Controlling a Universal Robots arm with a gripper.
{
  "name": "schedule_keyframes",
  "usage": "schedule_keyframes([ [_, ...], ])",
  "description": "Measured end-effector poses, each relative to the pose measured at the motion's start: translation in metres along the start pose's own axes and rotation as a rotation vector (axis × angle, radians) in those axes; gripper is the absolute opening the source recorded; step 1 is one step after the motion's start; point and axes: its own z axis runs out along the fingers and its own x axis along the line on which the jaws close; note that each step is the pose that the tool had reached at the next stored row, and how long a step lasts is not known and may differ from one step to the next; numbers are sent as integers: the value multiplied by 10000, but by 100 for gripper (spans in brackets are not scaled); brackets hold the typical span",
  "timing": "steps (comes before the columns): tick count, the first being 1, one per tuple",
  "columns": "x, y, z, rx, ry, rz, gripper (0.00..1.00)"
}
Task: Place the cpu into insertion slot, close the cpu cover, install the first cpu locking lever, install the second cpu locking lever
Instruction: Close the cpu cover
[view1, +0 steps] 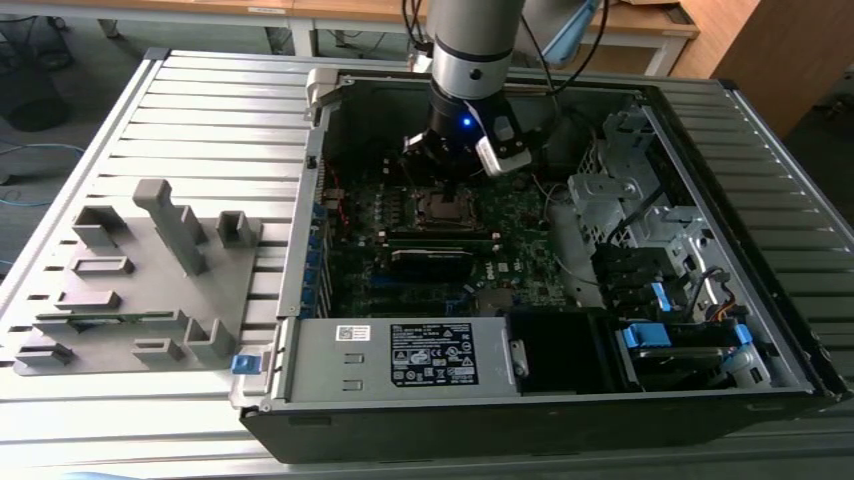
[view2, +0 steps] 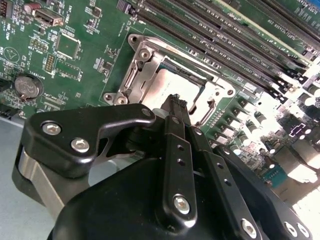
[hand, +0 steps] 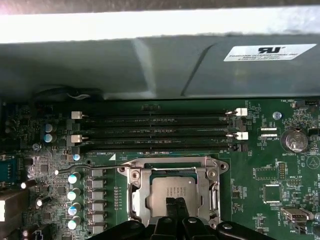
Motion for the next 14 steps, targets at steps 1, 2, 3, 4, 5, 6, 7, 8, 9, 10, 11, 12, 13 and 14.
schedule_keyframes([
  [1,0,0,0,0,0,0,11],
  [2,6,0,2,-2,-2,2,11],
  [3,17,-1,3,-4,-2,2,11],
  [4,31,-3,3,-4,-3,2,11],
  [5,50,-5,4,-2,-1,0,11],
  [6,71,-7,5,-2,-1,0,11],
  [7,93,-9,7,-3,-1,0,11],
  [8,116,-10,9,-3,-2,1,11],
  [9,137,-12,11,-3,-2,1,11],
  [10,158,-13,13,-3,-2,1,11],
  [11,178,-14,16,-3,-2,0,11],
  [12,195,-16,20,-3,-2,0,11],
  [13,203,-18,26,-2,-2,1,11],
  [14,209,-21,36,-3,-2,0,11],
])
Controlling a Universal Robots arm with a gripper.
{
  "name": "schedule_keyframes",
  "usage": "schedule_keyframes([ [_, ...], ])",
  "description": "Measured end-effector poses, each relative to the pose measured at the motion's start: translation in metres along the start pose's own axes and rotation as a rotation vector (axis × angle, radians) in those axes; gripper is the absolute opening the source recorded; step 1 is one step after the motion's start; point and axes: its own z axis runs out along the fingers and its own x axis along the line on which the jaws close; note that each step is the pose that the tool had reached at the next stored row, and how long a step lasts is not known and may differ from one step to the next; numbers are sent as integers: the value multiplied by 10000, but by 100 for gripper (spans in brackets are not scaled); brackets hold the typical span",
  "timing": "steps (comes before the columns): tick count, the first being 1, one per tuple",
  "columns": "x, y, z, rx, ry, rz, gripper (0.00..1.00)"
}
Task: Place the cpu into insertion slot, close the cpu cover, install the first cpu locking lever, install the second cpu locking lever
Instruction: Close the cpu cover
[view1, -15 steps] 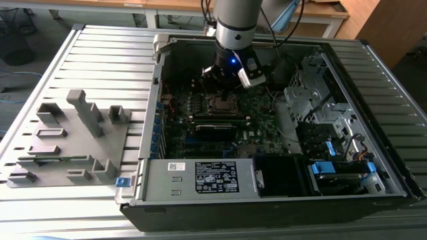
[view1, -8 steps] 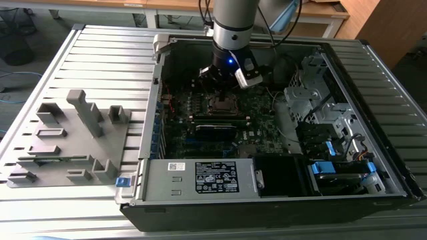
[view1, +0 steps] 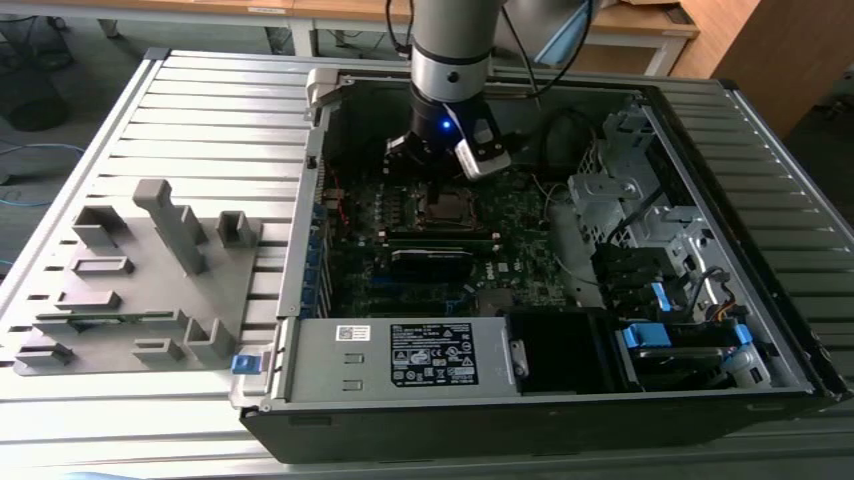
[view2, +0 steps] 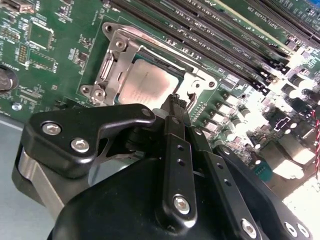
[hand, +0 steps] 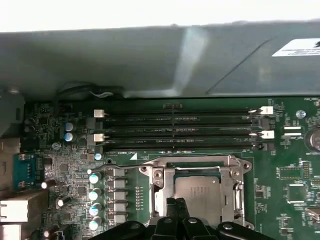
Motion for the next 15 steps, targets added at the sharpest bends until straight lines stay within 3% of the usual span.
schedule_keyframes([
  [15,98,-12,63,2,1,0,11],
])
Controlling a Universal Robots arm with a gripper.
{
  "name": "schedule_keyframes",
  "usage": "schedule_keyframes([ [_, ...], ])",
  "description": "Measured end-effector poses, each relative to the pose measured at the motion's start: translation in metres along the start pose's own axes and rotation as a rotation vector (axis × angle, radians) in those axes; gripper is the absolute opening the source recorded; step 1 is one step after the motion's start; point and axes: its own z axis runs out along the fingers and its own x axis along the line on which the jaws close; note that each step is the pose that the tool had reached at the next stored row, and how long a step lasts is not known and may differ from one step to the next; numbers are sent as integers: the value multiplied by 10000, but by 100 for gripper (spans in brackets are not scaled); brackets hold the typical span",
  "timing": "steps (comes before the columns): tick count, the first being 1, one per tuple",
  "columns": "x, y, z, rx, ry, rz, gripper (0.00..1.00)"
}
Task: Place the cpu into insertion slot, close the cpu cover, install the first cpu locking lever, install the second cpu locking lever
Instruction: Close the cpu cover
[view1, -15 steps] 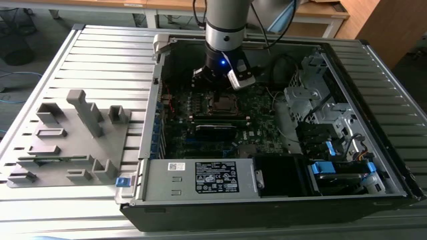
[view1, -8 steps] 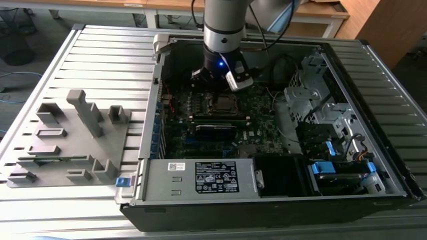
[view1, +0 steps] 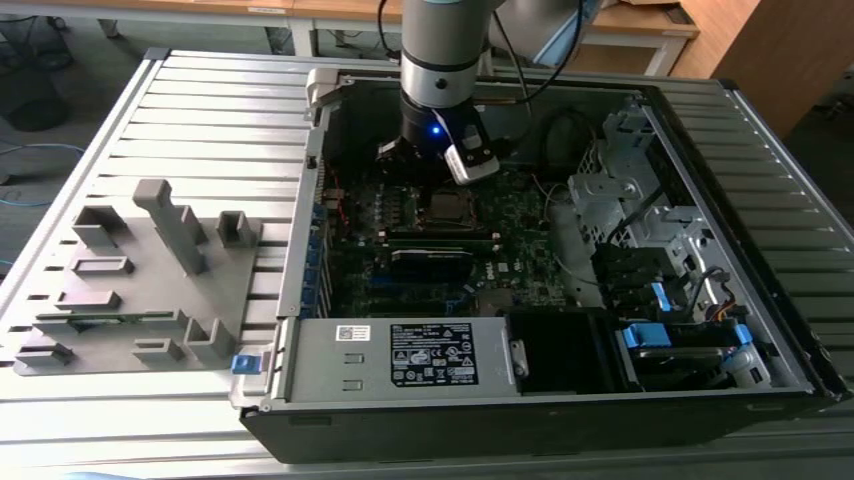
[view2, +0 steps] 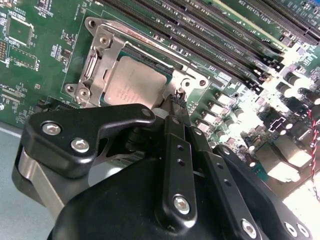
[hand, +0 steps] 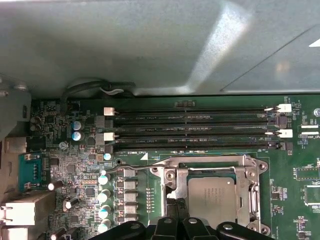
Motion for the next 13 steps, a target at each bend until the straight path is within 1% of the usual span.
schedule_keyframes([
  [6,5,3,3,-3,-2,1,11],
  [13,7,20,11,-4,-2,-1,11],
])
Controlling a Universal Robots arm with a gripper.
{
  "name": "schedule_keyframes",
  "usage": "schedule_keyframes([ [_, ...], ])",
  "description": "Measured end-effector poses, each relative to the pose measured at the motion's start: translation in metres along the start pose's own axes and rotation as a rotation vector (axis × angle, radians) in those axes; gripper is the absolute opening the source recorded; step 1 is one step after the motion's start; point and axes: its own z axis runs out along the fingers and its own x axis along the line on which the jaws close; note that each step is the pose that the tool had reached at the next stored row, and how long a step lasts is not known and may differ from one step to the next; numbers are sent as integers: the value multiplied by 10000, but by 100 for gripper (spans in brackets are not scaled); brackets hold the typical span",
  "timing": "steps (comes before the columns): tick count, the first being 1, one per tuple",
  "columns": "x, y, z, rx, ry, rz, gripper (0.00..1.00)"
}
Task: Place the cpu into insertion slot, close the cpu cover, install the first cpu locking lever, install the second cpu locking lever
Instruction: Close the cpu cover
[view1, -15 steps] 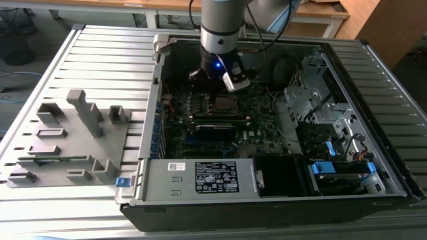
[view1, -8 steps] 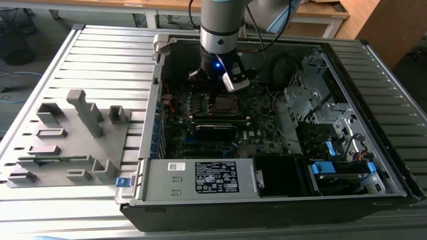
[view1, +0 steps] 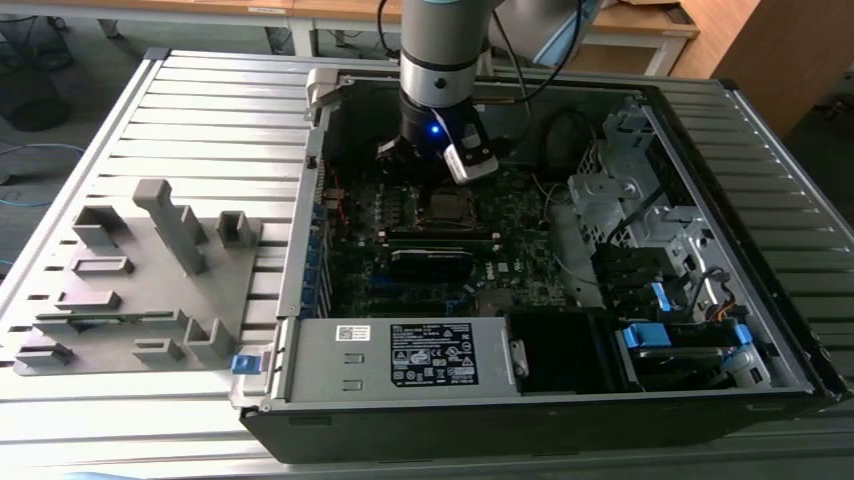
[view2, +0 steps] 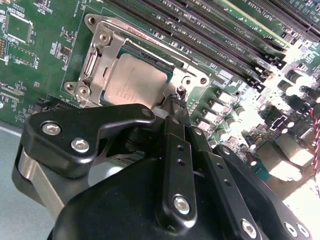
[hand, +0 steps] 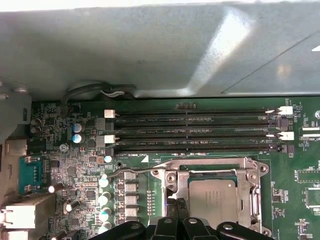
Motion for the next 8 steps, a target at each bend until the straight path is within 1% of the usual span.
schedule_keyframes([
  [4,1,0,26,2,1,2,11],
  [8,1,0,34,0,-1,1,11],
])
